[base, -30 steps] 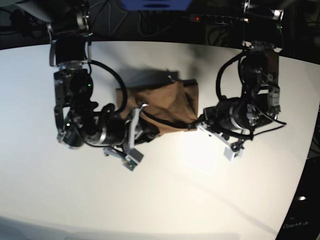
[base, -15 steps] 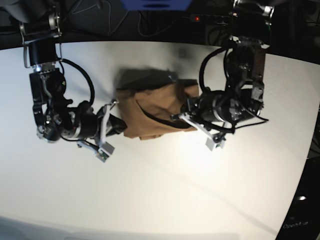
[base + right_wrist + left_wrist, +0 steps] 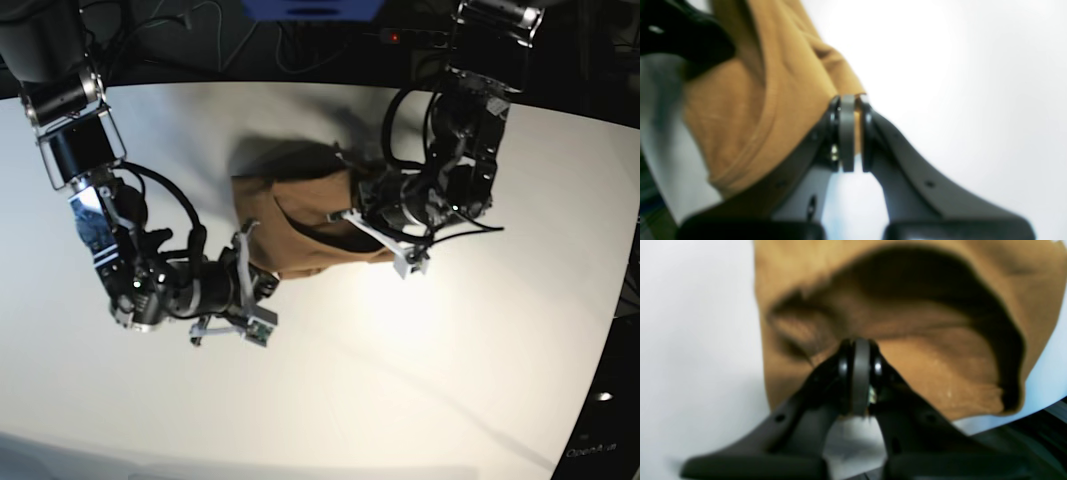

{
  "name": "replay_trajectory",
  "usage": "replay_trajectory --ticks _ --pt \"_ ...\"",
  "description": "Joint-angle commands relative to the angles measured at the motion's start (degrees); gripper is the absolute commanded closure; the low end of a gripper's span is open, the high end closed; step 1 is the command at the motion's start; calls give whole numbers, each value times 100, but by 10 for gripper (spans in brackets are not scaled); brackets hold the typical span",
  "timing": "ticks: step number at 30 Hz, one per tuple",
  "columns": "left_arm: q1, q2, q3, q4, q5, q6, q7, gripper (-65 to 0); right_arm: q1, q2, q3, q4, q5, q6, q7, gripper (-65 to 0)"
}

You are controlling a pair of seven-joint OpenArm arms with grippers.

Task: Fold the T-shirt properly
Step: 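Squeeze the tan bundle between both grippers and tuck its loose end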

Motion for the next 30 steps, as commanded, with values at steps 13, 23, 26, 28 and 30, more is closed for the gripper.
replay_trajectory --ticks 13,23,26,28,30 --pt "-330 46 3 -784 -45 -11 -210 -22 36 -519 -124 -1123 -2518 36 972 -19" --pt "-972 116 223 -1628 -45 -20 -632 -22 -395 -493 -124 -1571 -2650 36 1376 -16" --pt "-1253 116 557 -1936 -45 -11 -878 -22 -562 -475 -124 -1571 -2650 36 1376 -16" --pt "-1455 134 715 -2190 -45 -11 -1019 -22 -667 -396 -124 -1571 -2650 36 1376 -16" --pt "-1675 213 838 -2393 -54 -20 -1151 -22 -782 -379 -115 -1562 -2650 36 1385 -16"
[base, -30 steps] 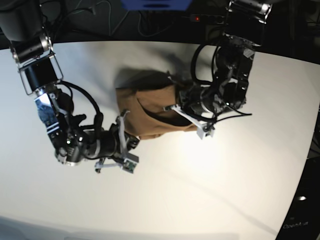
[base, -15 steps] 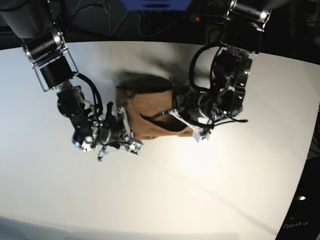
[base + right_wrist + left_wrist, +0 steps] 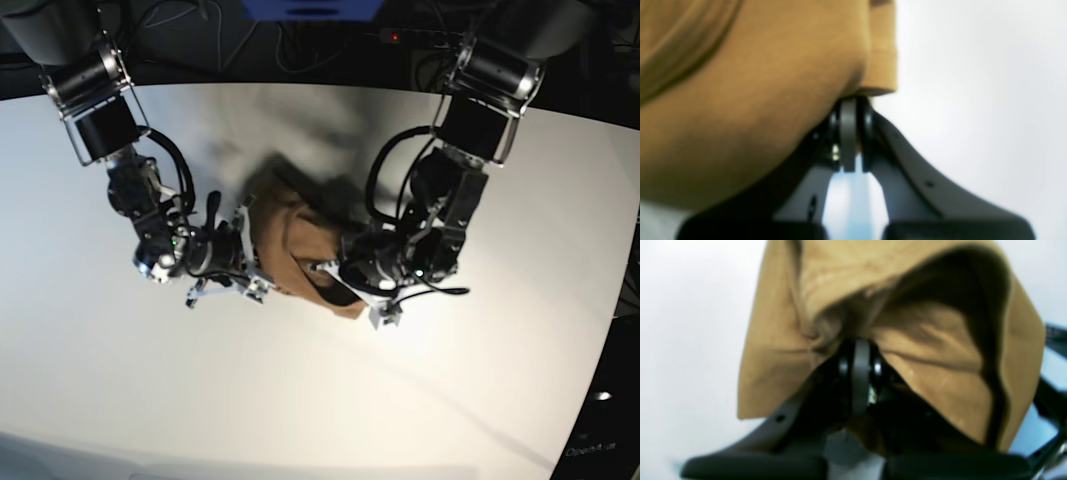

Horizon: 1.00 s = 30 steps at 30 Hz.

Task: Fold the T-shirt properly

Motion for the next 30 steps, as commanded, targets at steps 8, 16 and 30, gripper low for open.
replay_trajectory --ticks 8,16,30 --pt "-1058 7 67 -103 156 70 177 -22 -561 101 -84 -21 -36 259 -440 -16" --pt "-1392 -168 32 1023 156 87 1557 -22 -851 496 -75 515 -80 259 -440 -16" --pt "516 -1531 23 2377 156 70 2006 -22 -341 786 505 664 -80 259 -467 -15"
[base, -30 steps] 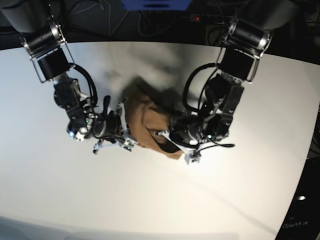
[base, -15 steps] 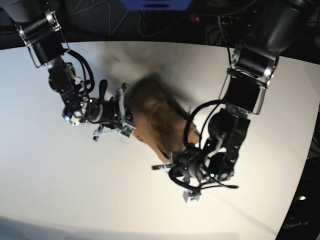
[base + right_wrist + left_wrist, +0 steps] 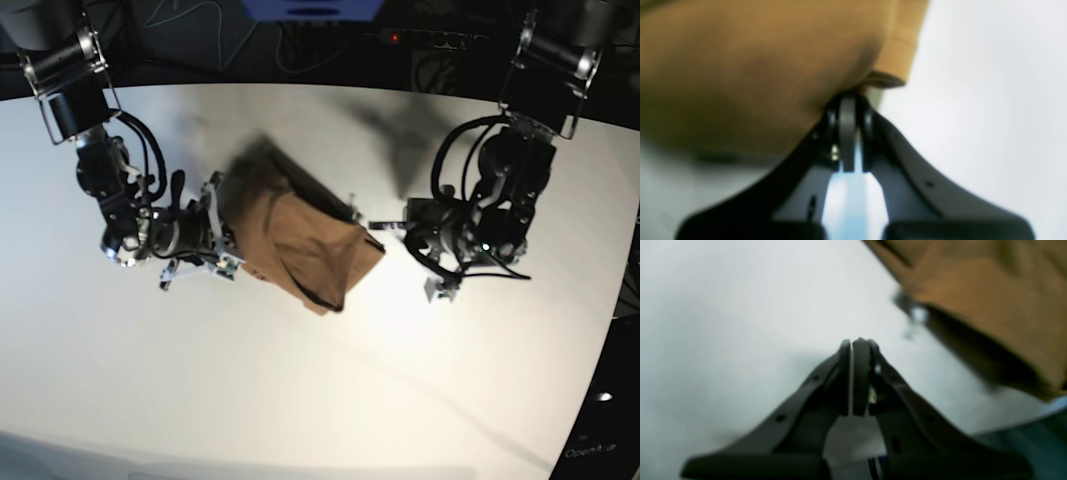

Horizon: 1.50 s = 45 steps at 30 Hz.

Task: Fold the T-shirt properly

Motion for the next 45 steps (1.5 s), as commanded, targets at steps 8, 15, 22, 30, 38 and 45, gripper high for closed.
replay_trajectory --ticks 8,15,22,30,38,45 --pt "69 304 -18 -110 -15 -22 -621 -22 114 528 340 758 -211 -42 -246 -15" --pt "-107 893 35 -1077 -6 -22 -1060 -22 -212 599 833 776 -395 -42 -211 -15" --pt "-371 1069 527 -1464 -15 -22 -1210 -22 -220 634 1167 776 -1468 -42 -185 -13" --pt "-652 1192 562 -2061 -6 -31 -1790 -22 -511 572 2081 776 -1908 -42 -185 -13" --pt "-1092 1307 738 -3327 -6 -233 -3328 -22 -1407 555 2925 776 -1890 -42 308 -13" --pt "-1267 1439 914 -3125 -15 -514 -2185 -22 -1601 432 2934 776 -1890 -42 879 -13"
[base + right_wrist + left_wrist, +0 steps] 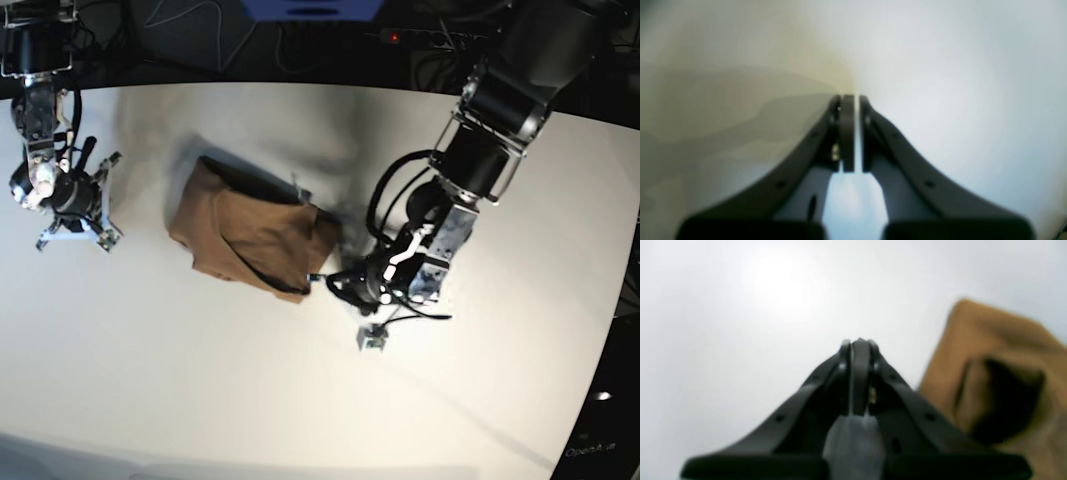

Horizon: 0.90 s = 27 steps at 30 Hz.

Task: Fold the T-shirt properly

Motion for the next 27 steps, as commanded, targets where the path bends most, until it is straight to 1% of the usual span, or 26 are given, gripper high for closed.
replay_trajectory --ticks 1,2,3,4,6,9,11,14,18,21,23,27 --pt "187 2 22 194 -50 12 428 -22 170 82 20 87 1 -25 90 -13" --pt "310 -68 4 502 -50 12 621 -22 258 47 11 78 1 -25 117 -13" --pt "415 -252 -5 897 -76 47 850 -22 328 -15 11 78 1 -25 134 -13" --pt "521 -358 -13 1240 -85 56 1043 -22 390 -59 11 78 1 -25 117 -13" --pt "732 -481 -75 1829 -76 56 1439 -22 592 -138 11 52 -8 -25 90 -13" --pt "1022 -543 -594 2568 -41 56 2098 -22 715 -279 2 70 -8 -25 90 -13" --pt "1189 -543 -901 2849 -41 56 2318 -22 742 -367 -6 70 -8 -25 90 -13" --pt "1268 -543 -1051 2963 -41 56 2362 -22 742 -516 -147 78 -8 -25 90 -13" --pt "1338 -463 -1051 2770 -67 30 2318 -22 733 -525 -578 78 -8 -25 152 -13" --pt "1321 -191 -1051 2401 -50 21 2318 -22 742 -551 -745 78 1 -25 152 -13" --pt "1303 -59 -1051 2198 -50 21 2318 -22 750 -630 -815 78 -8 -25 161 -13" --pt "1207 152 -1042 1882 -50 12 2239 -22 838 -639 -815 61 -8 -25 152 -13"
